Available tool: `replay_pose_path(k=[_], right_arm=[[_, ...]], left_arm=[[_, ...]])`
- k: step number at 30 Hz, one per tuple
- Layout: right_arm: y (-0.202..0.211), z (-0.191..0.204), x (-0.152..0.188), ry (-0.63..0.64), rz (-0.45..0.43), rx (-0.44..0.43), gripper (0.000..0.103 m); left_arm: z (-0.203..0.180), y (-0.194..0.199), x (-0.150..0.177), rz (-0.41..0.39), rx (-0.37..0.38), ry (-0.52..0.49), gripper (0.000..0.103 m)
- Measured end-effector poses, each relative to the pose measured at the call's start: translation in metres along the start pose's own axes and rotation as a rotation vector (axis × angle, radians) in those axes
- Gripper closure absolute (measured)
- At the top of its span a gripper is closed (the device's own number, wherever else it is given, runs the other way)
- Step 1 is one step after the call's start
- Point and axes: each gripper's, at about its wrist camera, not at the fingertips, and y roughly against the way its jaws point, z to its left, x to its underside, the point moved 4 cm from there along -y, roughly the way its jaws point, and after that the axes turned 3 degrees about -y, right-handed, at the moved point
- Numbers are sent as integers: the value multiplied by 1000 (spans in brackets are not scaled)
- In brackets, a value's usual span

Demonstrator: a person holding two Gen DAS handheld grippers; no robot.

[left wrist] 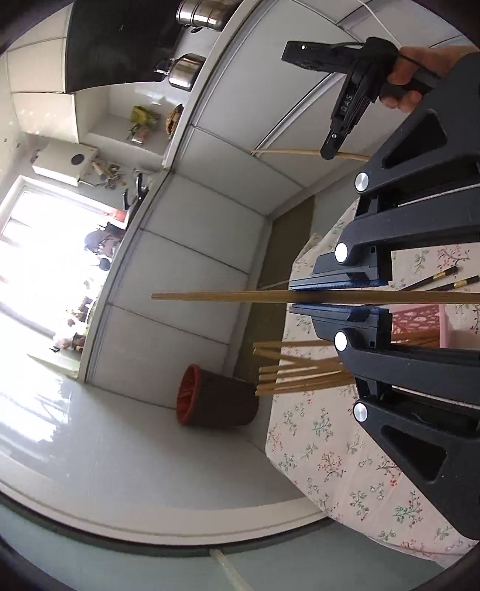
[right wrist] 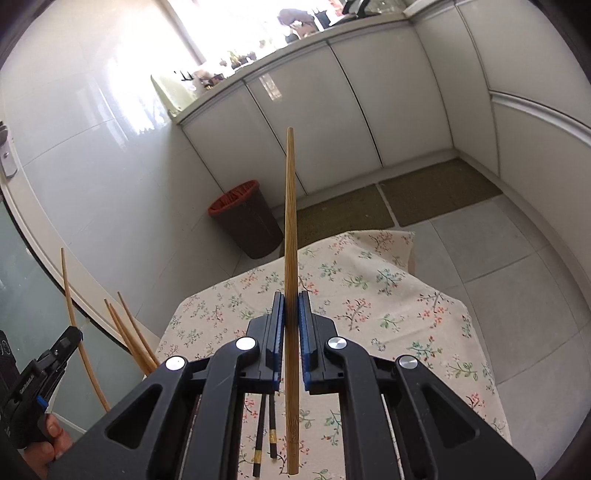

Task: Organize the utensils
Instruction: 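Carry both chopsticks over the pink basket and drop them by opening both tools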

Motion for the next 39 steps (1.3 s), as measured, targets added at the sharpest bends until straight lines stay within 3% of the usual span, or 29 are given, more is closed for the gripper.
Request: replay_pose_path(k=[6, 17, 20, 23, 25, 29, 31, 35, 39], right_arm=[[6, 56, 7, 128, -93, -84, 95], [-3, 101, 23, 221, -127, -145, 95], [-6, 104, 28, 237, -124, -145, 95], [-11, 106, 32, 250, -121, -143, 95], [-13, 110, 35, 267, -124, -137, 95], [-14, 121, 39, 272, -134, -156, 95], [-16, 127, 42, 270, -138, -173, 95], [-21, 143, 51, 260, -158, -203, 95], [-23, 161, 59, 296, -195, -220, 95]], left_arm=[[9, 13, -17, -189, -49, -8, 97], [15, -21, 12, -201, -133, -103, 97], [16, -28, 22, -170, -164, -114, 96], [23, -36, 35, -73, -203, -90, 91], [32, -32, 37, -46, -216, -41, 71], [46, -7, 21, -18, -189, 81, 62], [50, 5, 10, 4, -192, 110, 48], [59, 5, 4, 142, -247, 98, 45], [76, 2, 7, 233, -236, 184, 45]])
